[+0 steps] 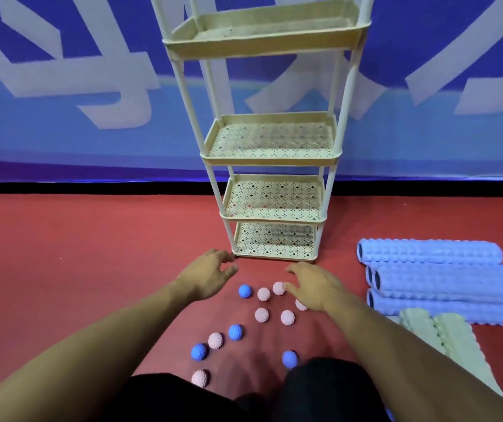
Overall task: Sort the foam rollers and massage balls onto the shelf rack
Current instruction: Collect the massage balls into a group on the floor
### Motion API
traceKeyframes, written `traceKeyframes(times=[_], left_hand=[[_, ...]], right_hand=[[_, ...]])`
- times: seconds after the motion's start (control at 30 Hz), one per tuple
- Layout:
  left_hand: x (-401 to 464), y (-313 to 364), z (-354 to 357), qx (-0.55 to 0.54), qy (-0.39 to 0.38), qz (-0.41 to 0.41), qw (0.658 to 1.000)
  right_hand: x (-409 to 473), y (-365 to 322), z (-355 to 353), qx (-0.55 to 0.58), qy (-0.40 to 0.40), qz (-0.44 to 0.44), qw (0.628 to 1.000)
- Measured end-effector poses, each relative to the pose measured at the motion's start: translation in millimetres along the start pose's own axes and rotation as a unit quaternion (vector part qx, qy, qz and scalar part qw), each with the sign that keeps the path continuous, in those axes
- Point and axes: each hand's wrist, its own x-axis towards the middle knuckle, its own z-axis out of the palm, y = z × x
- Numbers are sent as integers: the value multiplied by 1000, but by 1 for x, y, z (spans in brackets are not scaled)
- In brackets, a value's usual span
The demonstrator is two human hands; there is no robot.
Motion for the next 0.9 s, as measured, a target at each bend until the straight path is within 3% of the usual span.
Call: traceKeyframes(times=[0.23,0.5,0.63,0.8,0.9], left_hand=[[116,-46,130,-47,-78,-46,995],[158,-104,276,-81,-125,-82,985],[160,-109,317,-124,-87,-112,982],[165,-103,338,-216,-36,-100,971],[166,-99,348,-270,1,-98,958]], right_hand=[[99,72,101,-24,-112,35,993],[171,100,210,-56,-158,-22,986],[166,112,253,-73,-129,-28,988],[171,120,265,88,-45,19,995],[172,119,274,108,7,34,994]])
